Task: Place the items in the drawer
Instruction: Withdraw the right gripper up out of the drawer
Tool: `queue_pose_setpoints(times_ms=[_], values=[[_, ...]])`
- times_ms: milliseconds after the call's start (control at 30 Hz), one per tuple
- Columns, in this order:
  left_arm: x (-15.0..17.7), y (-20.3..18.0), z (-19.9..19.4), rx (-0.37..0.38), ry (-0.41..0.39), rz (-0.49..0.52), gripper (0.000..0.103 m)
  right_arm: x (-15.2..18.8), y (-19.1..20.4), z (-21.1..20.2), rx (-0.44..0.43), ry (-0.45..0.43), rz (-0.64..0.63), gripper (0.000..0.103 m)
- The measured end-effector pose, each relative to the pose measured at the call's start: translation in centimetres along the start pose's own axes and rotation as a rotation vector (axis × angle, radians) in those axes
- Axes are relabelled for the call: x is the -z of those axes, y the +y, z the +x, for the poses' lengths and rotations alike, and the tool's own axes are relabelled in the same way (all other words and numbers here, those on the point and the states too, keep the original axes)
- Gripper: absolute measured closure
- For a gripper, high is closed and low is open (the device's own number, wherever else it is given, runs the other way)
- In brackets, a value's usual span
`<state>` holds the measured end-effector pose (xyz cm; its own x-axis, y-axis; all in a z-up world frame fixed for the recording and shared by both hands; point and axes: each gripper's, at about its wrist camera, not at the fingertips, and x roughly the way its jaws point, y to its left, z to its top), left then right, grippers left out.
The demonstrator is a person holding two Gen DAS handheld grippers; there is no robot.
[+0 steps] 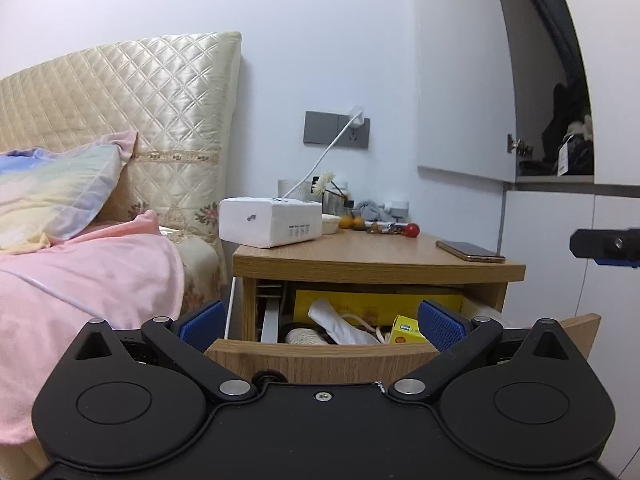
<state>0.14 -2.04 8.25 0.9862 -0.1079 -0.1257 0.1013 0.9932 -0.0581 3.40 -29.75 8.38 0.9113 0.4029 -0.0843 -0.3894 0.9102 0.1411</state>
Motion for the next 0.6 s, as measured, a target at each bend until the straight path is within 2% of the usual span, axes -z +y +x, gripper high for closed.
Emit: queue_pose_setpoints(times_ms=[167,233,333,533,600], values=[[-0.6,-1.9,-0.3,-0.013,-0.037,0.037,0.001,0.9,-0.4,-1.0,-0.009,-0.053,-0.010,0.000],[-0.9,-2.7,-0.2,-0.016,-0.035,0.060,0.001,1.2,-0.9,-1.4,-0.015,-0.047,0.002,0.000],[-0.5,-3.1,-0.7,-0.017,-0.037,0.038,0.001,1.7,-1.2,-2.1,-0.028,-0.059,0.013,0.000],[0.3,-3.7,-1.6,-0.019,-0.040,-0.007,0.001,3.0,-1.1,-4.2,0.000,-0.108,0.035,0.000],[0.9,-3.5,-2.0,-0.019,-0.032,-0.049,0.001,3.5,-1.3,-4.9,0.004,-0.129,0.062,0.000]])
